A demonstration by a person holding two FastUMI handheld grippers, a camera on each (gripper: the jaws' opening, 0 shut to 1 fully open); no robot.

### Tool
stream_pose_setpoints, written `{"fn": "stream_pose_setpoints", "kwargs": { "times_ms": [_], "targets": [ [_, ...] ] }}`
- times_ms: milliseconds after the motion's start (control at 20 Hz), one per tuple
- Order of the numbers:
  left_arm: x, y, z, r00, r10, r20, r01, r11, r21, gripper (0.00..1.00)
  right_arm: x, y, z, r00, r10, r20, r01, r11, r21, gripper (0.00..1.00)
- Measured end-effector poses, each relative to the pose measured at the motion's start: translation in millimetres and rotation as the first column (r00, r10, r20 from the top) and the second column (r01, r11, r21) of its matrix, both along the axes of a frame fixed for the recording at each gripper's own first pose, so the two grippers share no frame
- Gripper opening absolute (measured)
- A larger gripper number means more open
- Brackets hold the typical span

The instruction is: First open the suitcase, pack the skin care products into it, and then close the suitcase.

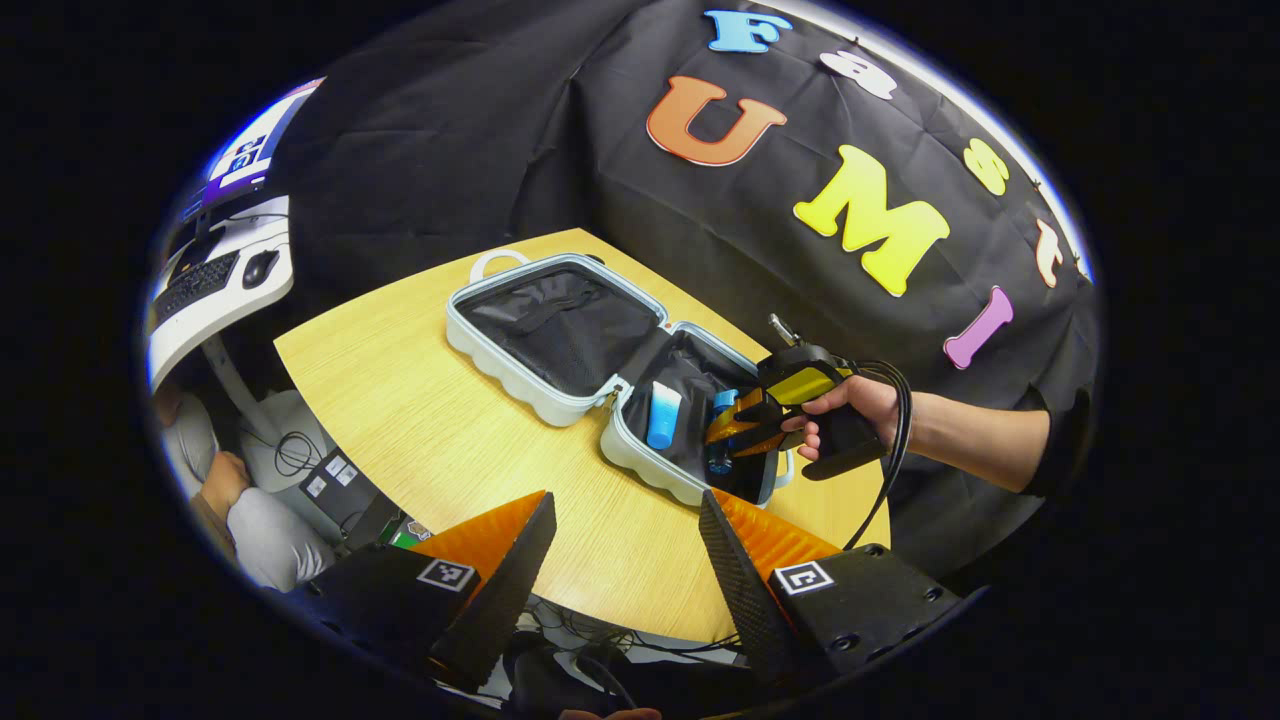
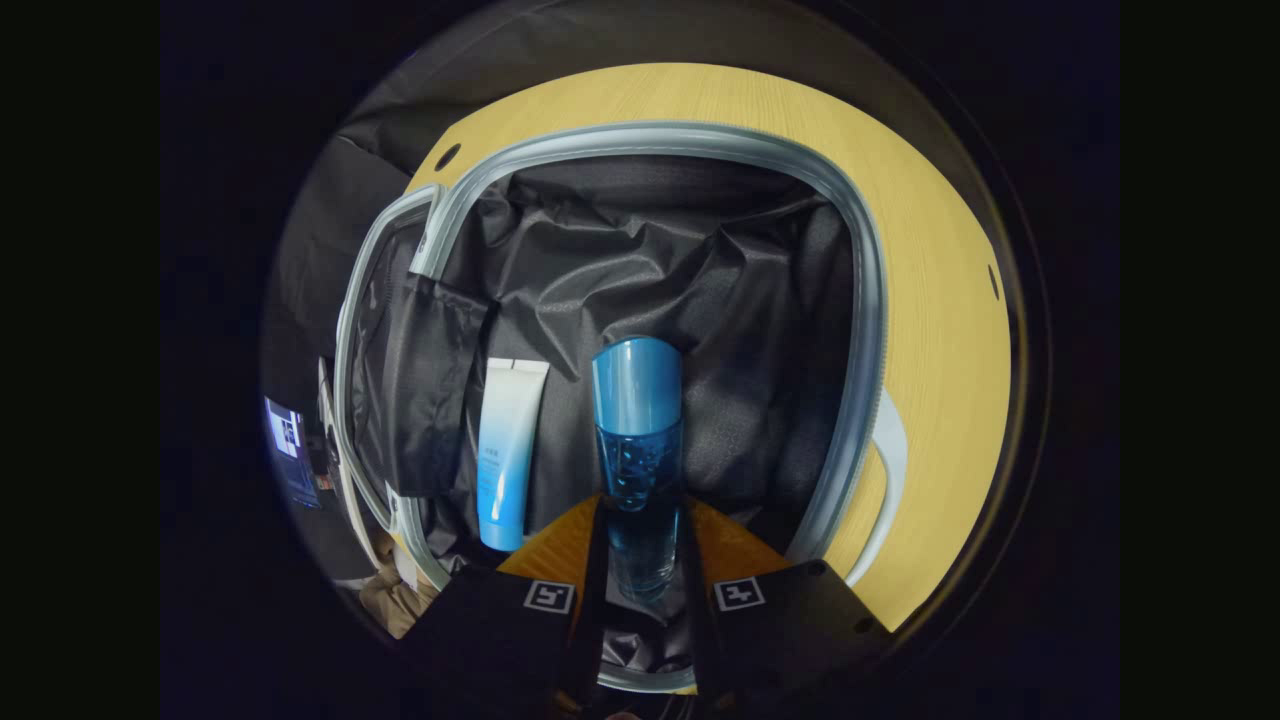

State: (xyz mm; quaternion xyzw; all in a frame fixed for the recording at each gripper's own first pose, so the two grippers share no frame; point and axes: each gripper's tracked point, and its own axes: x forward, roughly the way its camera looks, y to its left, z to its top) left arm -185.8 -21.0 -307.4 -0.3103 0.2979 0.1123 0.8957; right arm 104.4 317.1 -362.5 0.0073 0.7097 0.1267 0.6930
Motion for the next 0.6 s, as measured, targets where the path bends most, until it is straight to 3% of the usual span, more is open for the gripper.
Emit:
{"fn": "stream_pose_setpoints", "kwargs": {
  "times_ms": [250, 400, 550, 600],
  "targets": [
    [4, 5, 3, 1.000, 0.019, 0.017, -0.019, 1.000, 0.011, 0.93, -1, -1, -5, 1.000, 0.014, 0.015, -0.013, 0.999, -0.043, 0.38],
    [9, 2, 10, 0.999, -0.022, 0.050, 0.020, 0.999, 0.025, 0.93, 0, 5, 3, 0.999, -0.021, 0.033, 0.021, 1.000, 0.005, 0.41],
    [19, 12, 9, 0.994, -0.077, 0.080, 0.074, 0.997, 0.037, 0.93, -2, 5, 29, 0.996, -0.044, 0.074, 0.040, 0.998, 0.055, 0.61],
    [23, 19, 4, 0.993, -0.091, 0.074, 0.089, 0.996, 0.032, 0.94, -1, 2, 38, 0.994, -0.054, 0.092, 0.048, 0.996, 0.071, 0.62]
  ]
}}
